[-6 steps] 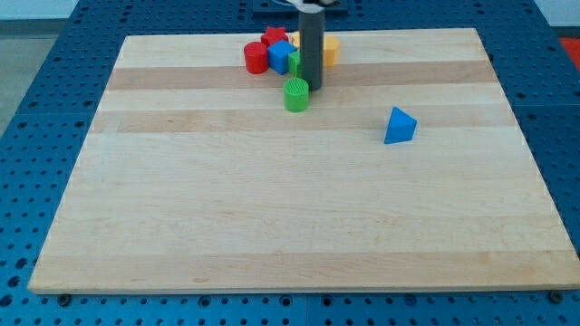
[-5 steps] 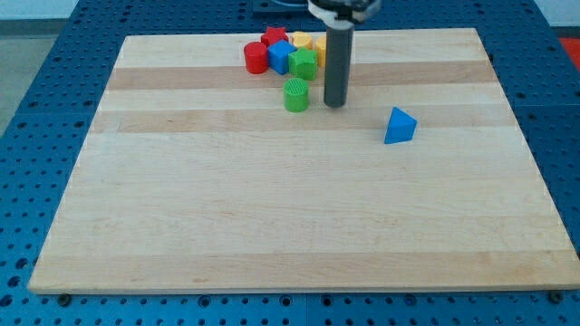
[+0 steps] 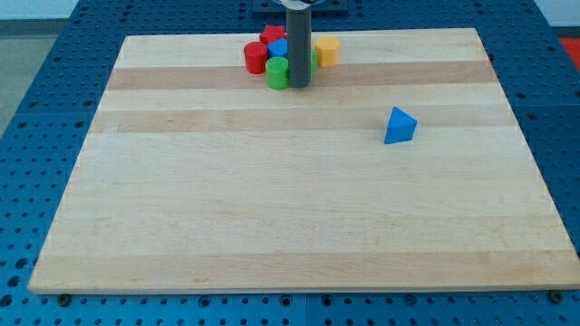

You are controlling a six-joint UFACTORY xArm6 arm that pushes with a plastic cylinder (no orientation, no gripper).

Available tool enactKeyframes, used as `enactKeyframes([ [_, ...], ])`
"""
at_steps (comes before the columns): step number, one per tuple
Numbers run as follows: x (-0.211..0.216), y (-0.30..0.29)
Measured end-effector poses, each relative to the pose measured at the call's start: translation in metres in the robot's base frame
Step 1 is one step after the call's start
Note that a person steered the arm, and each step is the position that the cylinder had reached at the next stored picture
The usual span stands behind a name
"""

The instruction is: Move the green circle into the group of blocks

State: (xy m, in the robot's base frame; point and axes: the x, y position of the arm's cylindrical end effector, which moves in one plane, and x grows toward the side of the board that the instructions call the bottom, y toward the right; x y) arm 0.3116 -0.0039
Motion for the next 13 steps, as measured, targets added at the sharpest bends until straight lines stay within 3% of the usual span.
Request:
enactKeyframes([
  [2, 0.107, 0.014],
  [3, 0.112, 0.078],
  [7, 0.116, 0.168],
  [13, -0.031, 0.183],
])
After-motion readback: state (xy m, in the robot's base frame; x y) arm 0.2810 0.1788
